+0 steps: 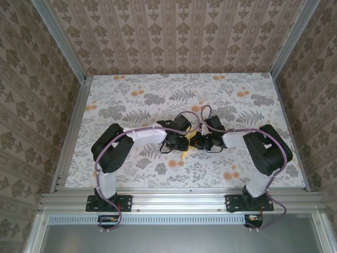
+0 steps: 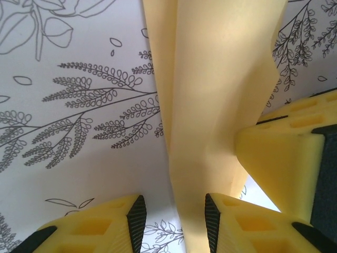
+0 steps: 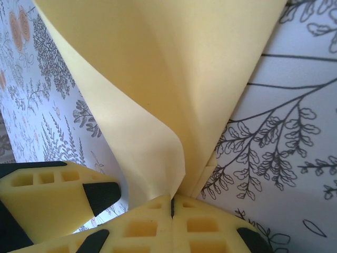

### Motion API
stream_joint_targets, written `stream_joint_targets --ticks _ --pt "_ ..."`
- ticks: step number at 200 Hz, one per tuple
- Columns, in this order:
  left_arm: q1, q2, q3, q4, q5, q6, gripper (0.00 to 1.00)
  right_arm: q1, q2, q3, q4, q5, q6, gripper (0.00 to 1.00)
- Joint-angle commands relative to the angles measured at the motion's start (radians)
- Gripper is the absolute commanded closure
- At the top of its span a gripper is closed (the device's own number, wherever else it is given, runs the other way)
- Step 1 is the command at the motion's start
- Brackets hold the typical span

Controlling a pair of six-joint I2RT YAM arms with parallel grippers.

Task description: Fold a paper plane with a square sheet of paper (pick it up from the middle)

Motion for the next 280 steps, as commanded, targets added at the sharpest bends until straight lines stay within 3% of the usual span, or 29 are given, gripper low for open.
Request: stream_joint_targets --ticks 1,74,96,140,198,280 --pt "-0.029 0.083 -0.015 -0.121 -0.003 0.031 0.61 -0.008 0.001 -0.014 -0.01 0.007 0.024 0.95" --pt "-0.044 0.148 0.01 -0.195 -0.023 0.038 0.6 -0.021 -0.131 -0.029 0.002 0.04 0.067 0.81" --pt "-0.047 0.165 0.027 -0.211 -0.031 0.04 0.6 -0.021 -0.123 -0.022 0.013 0.023 0.075 0.81" --pt "-0.051 0.178 0.037 -0.212 -0.026 0.042 0.6 -0.021 -0.092 -0.012 0.044 -0.015 0.091 0.93" --pt "-0.053 0.196 0.046 -0.224 -0.029 0.045 0.6 -0.021 -0.227 -0.062 -0.036 0.138 0.069 0.81" --pt "-0.057 0.208 0.06 -0.225 -0.026 0.05 0.6 -0.017 -0.136 -0.02 0.04 0.025 0.086 0.91"
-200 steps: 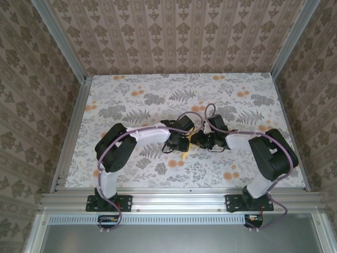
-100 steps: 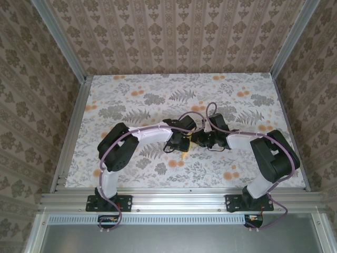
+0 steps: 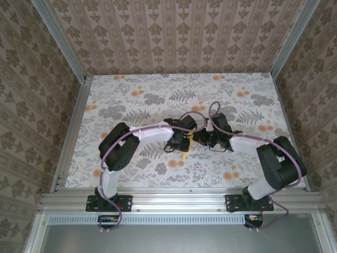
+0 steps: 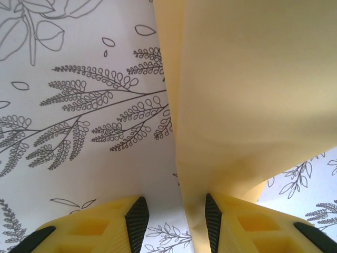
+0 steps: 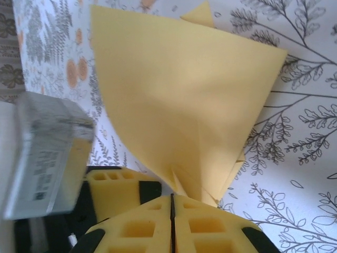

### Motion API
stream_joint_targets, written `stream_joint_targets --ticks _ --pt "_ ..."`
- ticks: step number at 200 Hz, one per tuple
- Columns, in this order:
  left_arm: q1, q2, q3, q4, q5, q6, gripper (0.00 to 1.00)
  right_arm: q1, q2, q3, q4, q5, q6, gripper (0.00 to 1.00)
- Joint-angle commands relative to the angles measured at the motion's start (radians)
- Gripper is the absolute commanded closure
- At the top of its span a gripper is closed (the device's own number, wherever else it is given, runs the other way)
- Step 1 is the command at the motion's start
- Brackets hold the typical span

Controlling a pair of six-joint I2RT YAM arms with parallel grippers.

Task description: Fold a paper plane with a square sheet of paper (pick it up from the middle)

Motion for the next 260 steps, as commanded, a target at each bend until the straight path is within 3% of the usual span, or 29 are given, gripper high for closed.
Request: stream_joint_targets --ticks 1,42,107,260 --pt "-0.023 0.127 -0.066 -0.074 0.053 0.023 0.6 0.0 0.048 0.031 0.038 -0.047 0.012 0.91" --pt "-0.023 0.129 -0.066 -0.071 0.056 0.026 0.6 0.001 0.082 0.035 0.093 -0.071 0.03 0.93" --pt "-0.023 0.134 -0.07 -0.067 0.058 0.029 0.6 -0.002 0.002 0.009 0.098 -0.03 0.022 0.94" --pt "-0.023 0.121 -0.073 -0.049 0.067 0.023 0.61 0.0 0.148 0.014 0.129 -0.058 0.022 0.93"
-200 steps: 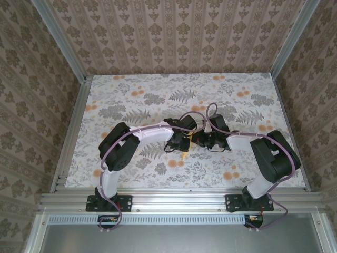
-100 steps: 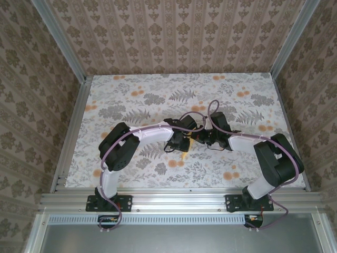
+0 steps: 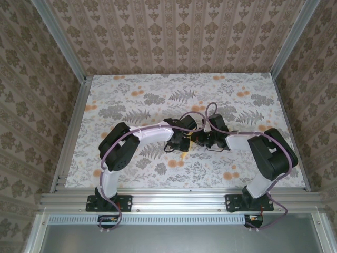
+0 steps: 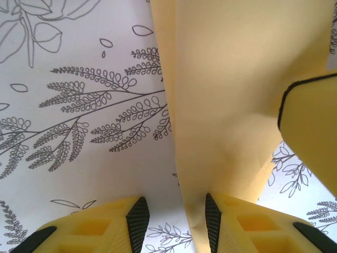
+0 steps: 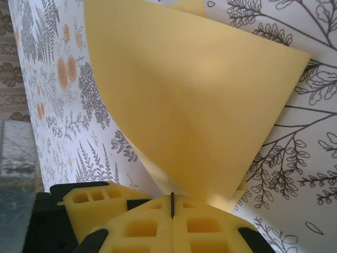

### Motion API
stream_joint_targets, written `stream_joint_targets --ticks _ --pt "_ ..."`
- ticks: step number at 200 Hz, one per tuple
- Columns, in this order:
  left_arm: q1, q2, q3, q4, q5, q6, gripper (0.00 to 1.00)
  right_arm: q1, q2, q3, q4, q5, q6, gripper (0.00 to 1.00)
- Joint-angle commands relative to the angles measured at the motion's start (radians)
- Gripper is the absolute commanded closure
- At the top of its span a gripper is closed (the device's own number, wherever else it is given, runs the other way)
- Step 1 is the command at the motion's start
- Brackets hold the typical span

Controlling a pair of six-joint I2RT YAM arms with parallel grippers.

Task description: Fold a paper plane with a square sheet of paper (pick it up from the middle)

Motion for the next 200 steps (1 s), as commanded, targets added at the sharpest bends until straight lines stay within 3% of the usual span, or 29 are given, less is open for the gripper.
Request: stream_joint_targets --ticks 1,82,121,147,200 --pt "-0.024 0.12 -0.073 -0.049 0.067 0.009 0.6 0.0 0.034 0.008 0.013 -0.02 -0.004 0.93" --pt "-0.023 0.105 -0.073 -0.041 0.069 0.005 0.61 0.0 0.098 0.008 0.009 -0.031 -0.008 0.93" --pt "0.0 -0.032 -0.083 -0.013 0.049 -0.008 0.62 0.0 0.104 0.019 -0.084 0.0 -0.055 0.93" --pt "0.017 -0.164 -0.152 0.136 0.075 -0.039 0.63 -0.001 0.127 0.038 -0.131 -0.016 -0.099 0.93" --pt "0.05 -0.314 -0.415 0.537 0.138 -0.143 0.77 0.0 0.184 0.082 -0.154 -0.097 -0.146 0.94"
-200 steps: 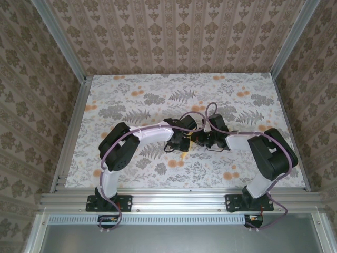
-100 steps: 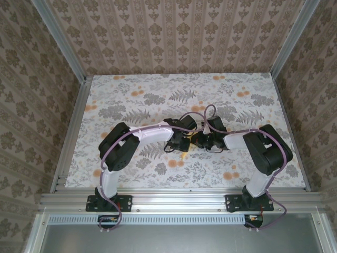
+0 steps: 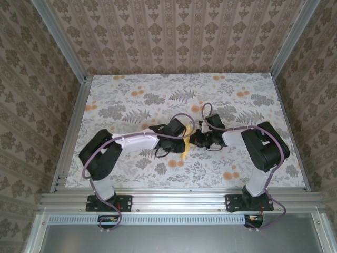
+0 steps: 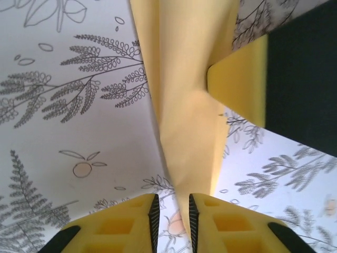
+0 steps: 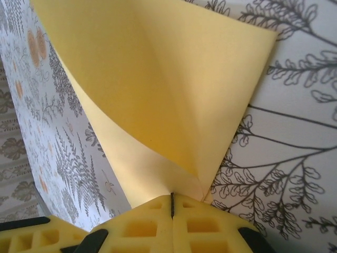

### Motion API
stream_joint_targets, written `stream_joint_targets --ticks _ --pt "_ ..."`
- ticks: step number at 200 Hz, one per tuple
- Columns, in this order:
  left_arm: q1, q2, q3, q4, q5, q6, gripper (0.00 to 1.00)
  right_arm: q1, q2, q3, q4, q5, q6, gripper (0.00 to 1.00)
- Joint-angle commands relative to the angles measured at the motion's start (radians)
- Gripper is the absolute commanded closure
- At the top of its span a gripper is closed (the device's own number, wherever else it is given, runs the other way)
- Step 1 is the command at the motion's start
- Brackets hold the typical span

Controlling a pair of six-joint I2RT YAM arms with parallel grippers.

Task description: Fold a paper plane with a square sheet of paper (pick it up from the middle)

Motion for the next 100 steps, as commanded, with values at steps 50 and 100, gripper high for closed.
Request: stream_joint_targets --ticks 50,100 --pt "0.05 -0.031 -0.179 0.392 0.104 -0.096 0.86 0.007 0.076 0.034 -0.117 -0.029 -0.075 0.94" --pt "0.053 0.014 -0.161 0.386 0.091 -0.076 0.93 0.008 0.09 0.045 -0.11 -0.048 -0.08 0.94"
